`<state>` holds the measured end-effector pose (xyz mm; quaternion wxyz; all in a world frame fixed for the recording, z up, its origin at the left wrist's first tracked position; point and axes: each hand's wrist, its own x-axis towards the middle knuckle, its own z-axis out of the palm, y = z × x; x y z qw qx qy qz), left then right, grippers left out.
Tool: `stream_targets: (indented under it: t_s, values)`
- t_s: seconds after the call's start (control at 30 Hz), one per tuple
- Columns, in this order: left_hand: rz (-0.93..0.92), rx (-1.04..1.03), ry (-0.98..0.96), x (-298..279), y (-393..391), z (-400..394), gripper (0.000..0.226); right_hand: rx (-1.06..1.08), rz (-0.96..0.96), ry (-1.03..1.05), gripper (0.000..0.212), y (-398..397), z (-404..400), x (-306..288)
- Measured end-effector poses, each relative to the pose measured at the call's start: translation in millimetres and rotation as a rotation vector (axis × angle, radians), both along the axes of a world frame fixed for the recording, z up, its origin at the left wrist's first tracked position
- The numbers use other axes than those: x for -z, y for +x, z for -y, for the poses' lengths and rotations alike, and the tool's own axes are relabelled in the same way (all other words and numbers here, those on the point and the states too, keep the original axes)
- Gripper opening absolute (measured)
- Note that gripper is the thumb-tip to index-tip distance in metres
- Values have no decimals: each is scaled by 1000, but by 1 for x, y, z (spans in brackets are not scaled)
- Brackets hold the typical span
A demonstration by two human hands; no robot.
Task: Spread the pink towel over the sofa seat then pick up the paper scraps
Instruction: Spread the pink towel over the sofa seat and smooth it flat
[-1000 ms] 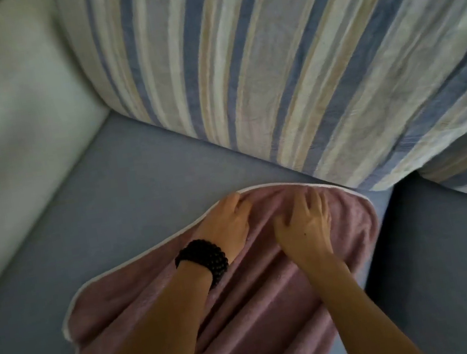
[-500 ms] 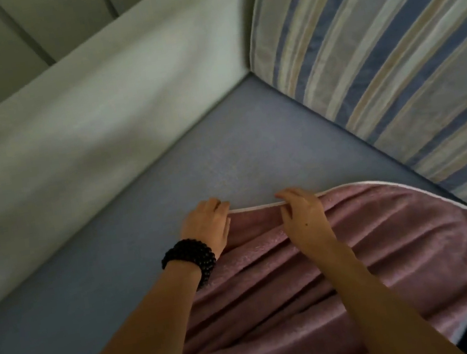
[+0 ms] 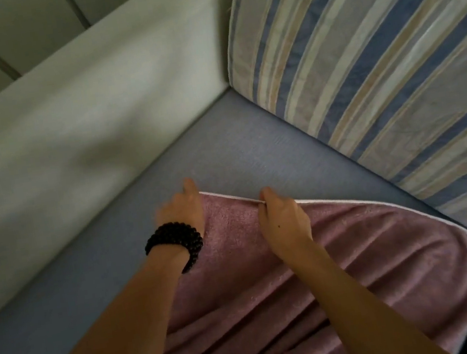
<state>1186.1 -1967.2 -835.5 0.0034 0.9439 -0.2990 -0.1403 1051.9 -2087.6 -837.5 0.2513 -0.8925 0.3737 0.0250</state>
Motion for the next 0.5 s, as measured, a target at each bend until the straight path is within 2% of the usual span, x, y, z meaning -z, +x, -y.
stream_targets:
  t_s: [0.13,0.37,0.5]
  values:
    - [119,18,-59,-3,38,38,27,20,146,33,10,22,20,6]
    - [156,38,-58,12,63,82,30,20,327,56,20,31,49,27]
    - [179,91,-85,8,71,121,31,62,435,50,16,37,81,31]
